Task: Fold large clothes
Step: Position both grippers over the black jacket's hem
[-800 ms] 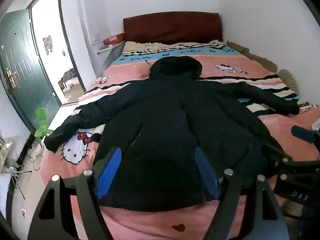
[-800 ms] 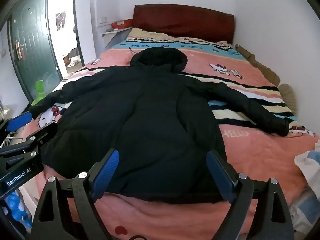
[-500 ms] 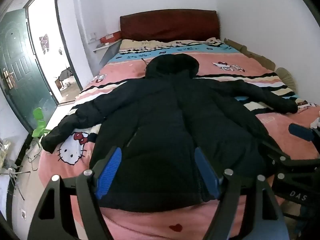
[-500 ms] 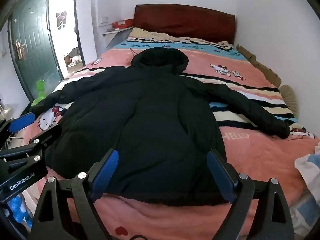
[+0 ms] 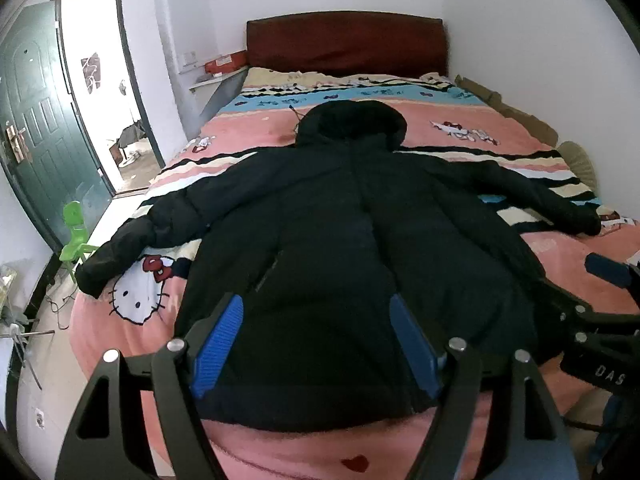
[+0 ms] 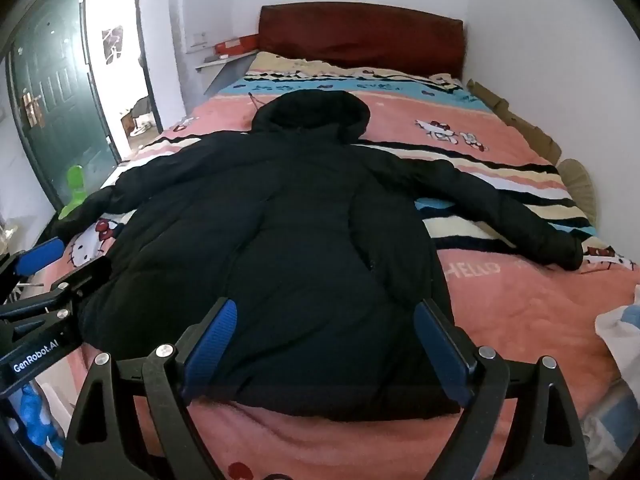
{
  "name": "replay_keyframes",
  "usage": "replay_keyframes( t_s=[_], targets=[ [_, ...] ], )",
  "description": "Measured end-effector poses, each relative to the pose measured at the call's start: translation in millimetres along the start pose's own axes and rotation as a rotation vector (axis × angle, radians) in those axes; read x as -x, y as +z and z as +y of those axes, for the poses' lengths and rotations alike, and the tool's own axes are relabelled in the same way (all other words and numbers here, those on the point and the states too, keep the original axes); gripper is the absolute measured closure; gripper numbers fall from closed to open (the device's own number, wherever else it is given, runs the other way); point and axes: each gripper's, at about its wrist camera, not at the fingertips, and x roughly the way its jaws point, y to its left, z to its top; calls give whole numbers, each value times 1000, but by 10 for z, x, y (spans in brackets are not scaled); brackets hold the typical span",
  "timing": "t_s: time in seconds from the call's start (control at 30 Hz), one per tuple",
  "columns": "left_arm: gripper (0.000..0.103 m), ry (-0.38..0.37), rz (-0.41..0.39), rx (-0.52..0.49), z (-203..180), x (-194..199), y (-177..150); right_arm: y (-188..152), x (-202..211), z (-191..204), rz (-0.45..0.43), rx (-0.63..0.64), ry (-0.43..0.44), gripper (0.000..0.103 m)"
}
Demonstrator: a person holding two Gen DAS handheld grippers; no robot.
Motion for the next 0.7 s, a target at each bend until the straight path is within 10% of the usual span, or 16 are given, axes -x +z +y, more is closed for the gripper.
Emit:
replay_keyframes(
  t_s=[0.7],
  targets=[
    [28,-58,35,-24,45,-264,11,73,-213,-41,28,-39,-12,13]
  ],
)
